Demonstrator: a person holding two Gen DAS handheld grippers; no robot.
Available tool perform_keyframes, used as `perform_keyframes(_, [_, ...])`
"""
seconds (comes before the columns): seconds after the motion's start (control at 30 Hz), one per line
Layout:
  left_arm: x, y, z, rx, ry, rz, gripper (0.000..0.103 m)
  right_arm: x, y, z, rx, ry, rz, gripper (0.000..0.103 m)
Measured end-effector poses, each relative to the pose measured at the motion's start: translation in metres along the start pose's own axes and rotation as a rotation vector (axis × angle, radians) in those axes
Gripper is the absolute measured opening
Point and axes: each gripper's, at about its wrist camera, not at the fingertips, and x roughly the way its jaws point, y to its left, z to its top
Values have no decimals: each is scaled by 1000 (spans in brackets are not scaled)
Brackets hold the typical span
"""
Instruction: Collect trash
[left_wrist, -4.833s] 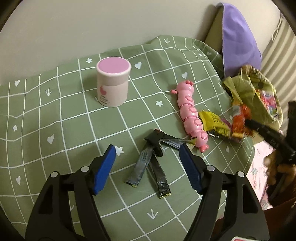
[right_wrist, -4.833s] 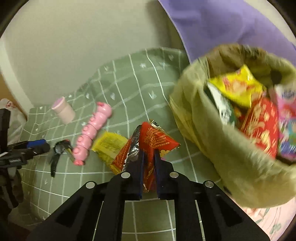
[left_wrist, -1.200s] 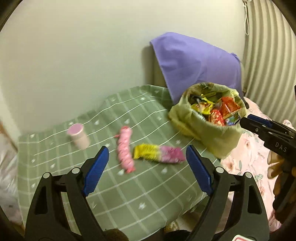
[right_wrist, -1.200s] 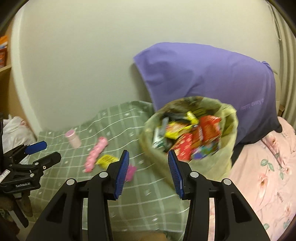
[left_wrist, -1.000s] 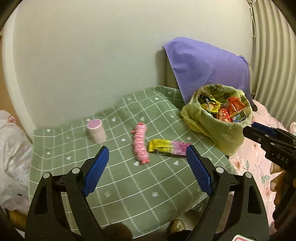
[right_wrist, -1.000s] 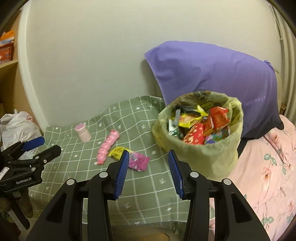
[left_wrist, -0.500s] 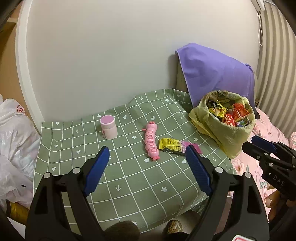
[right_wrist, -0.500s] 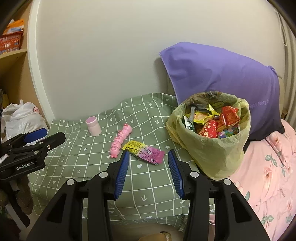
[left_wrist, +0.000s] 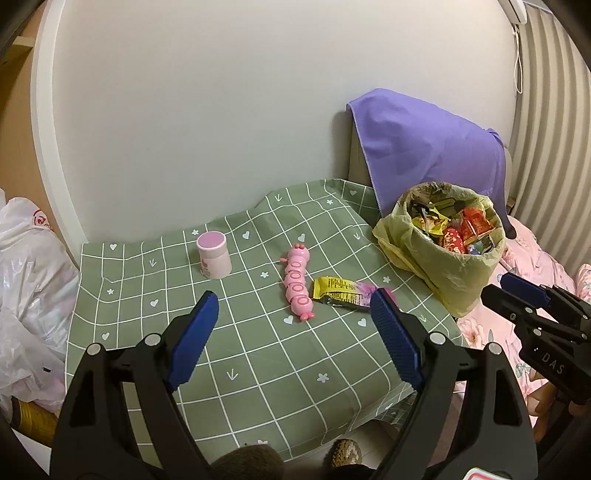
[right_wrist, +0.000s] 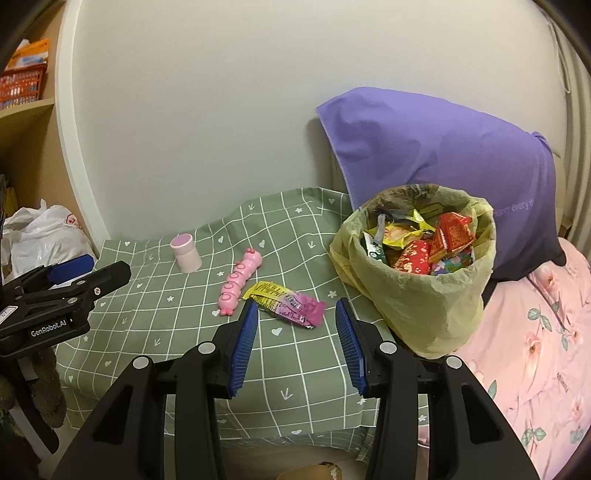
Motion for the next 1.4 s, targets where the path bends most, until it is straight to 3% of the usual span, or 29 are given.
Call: perform_keyframes(1.4, [-2,2,0,-2,-4,1,80,-2,-6,3,10,-16,-6,42])
